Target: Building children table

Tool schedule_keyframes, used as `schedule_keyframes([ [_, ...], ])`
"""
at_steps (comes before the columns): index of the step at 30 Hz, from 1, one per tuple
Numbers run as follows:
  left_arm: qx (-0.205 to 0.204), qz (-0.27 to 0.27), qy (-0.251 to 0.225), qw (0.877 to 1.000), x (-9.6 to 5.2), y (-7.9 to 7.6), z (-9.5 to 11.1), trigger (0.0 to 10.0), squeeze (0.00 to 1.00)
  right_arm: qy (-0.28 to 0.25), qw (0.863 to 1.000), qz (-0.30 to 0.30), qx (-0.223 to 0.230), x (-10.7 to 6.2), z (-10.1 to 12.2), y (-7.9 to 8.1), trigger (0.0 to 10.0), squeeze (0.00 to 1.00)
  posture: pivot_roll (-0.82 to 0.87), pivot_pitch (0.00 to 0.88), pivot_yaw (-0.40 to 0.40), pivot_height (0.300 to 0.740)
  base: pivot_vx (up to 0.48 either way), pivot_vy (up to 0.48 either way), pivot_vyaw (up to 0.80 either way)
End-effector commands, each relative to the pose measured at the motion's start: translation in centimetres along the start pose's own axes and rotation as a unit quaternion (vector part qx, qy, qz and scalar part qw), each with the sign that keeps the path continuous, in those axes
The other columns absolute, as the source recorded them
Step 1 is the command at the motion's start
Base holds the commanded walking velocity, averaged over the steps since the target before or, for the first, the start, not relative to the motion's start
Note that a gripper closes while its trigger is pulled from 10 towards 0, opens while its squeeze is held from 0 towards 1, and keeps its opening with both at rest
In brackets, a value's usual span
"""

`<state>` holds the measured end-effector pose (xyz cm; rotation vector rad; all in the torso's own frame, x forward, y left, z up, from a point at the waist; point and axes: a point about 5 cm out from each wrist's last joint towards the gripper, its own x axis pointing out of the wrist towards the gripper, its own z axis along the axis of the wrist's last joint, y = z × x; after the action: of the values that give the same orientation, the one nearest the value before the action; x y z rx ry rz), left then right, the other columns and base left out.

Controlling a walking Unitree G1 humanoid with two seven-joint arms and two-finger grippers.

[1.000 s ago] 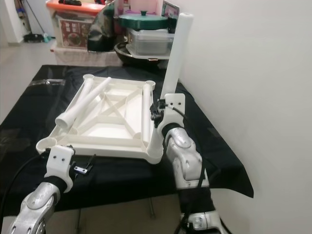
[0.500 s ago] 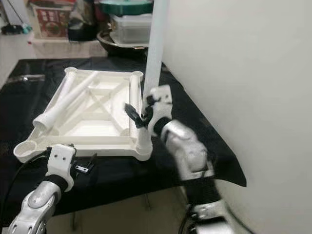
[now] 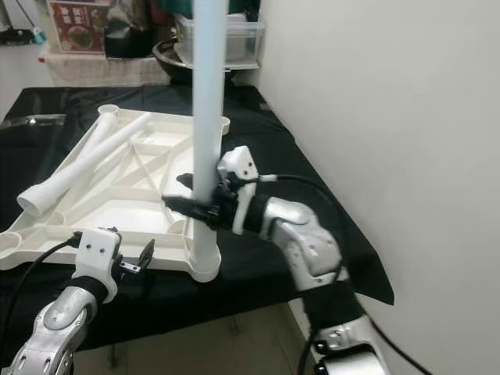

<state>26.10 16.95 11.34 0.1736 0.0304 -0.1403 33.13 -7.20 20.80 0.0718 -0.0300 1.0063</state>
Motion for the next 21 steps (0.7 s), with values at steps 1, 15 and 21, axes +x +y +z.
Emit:
schedule_keyframes([
  [1, 0.004, -0.006, 0.007, 1.0, -0.3, -0.3, -0.3, 10.0, 0.0, 0.035, 0.987, -0.157, 0.027, -0.8, -1.3, -3.1, 0.0, 0.0, 0.15, 0.0, -0.107, 0.74, 0.0, 0.0, 0.0],
  [15, 0.008, -0.021, 0.004, 1.0, 0.2, -0.7, -0.1, 10.0, 0.0, 0.001, 0.939, -0.341, 0.039, -1.6, -2.1, -0.8, 10.0, 0.97, 0.14, 0.0, -0.079, 0.74, 0.0, 0.0, 0.0],
  [21, 0.011, -0.016, 0.007, 1.0, 0.1, 0.0, -0.2, 10.0, 0.0, -0.038, 0.988, -0.146, 0.04, 0.4, 0.7, 0.7, 10.0, 0.0, 0.13, 0.0, -0.084, 0.74, 0.0, 0.0, 0.0],
])
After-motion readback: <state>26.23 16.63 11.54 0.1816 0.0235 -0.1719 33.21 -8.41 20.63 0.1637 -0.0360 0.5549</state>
